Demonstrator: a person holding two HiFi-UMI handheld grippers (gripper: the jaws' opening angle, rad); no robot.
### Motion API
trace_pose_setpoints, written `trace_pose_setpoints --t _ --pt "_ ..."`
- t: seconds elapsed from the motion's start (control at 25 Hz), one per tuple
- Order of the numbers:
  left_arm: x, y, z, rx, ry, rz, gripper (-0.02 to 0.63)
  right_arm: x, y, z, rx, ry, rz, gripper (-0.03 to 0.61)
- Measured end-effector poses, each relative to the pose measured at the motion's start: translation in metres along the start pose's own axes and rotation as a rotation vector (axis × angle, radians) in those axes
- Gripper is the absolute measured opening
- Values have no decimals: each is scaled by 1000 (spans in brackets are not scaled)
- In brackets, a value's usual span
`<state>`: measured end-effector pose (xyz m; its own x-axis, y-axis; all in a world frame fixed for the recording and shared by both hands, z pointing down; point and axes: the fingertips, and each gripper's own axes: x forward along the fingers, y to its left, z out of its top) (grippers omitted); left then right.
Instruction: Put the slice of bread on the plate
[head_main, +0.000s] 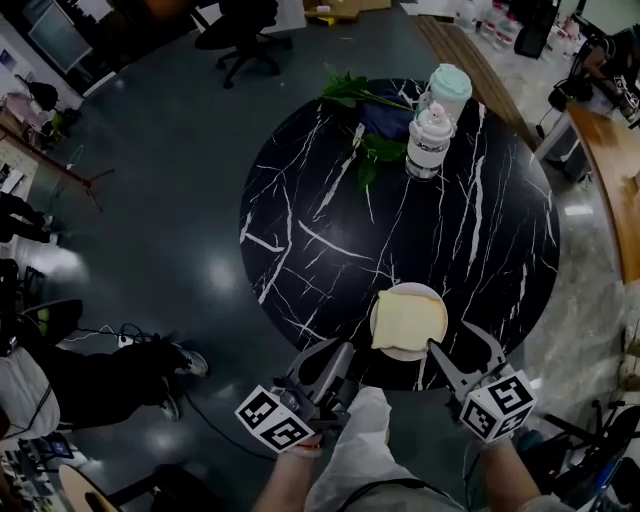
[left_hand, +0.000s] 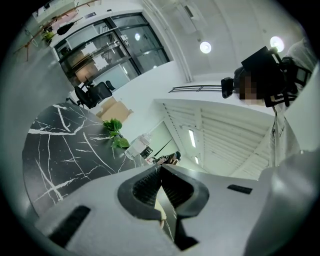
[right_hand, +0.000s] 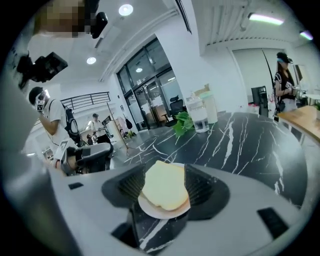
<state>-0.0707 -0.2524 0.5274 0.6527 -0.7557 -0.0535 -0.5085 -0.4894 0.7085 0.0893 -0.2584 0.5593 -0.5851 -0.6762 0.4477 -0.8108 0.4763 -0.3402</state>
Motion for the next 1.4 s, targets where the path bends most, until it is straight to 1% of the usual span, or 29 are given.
trace_pose_setpoints --t 0.28,0.44,0.48,0.56,0.72,0.92,1.08,1.24,1.4 --pt "-25 -36 -9 17 -20 -25 8 -44 40 5 -47 -63 63 219" --pt "-43 -65 -18 28 -25 -43 8 -81 62 5 -82 -98 73 209" --pt "-48 -74 -20 30 -27 -46 8 -92 67 5 -81 -107 72 186" --pt "-56 -92 -25 32 -32 -55 8 -112 78 1 -75 -118 76 105" --pt "-66 -135 -35 45 -31 -102 8 -148 106 -8 -69 -136 115 41" --pt "-80 -187 -40 84 -33 -152 8 -189 150 -14 -109 -166 201 20" --pt "-93 -213 -38 130 -35 -150 8 -215 175 -14 -115 -202 248 14" --pt "-103 -226 -27 183 -45 -134 8 -231 183 -5 -98 -240 250 12" --pt "-106 -233 -14 215 -67 -141 8 -237 188 4 -102 -269 248 11"
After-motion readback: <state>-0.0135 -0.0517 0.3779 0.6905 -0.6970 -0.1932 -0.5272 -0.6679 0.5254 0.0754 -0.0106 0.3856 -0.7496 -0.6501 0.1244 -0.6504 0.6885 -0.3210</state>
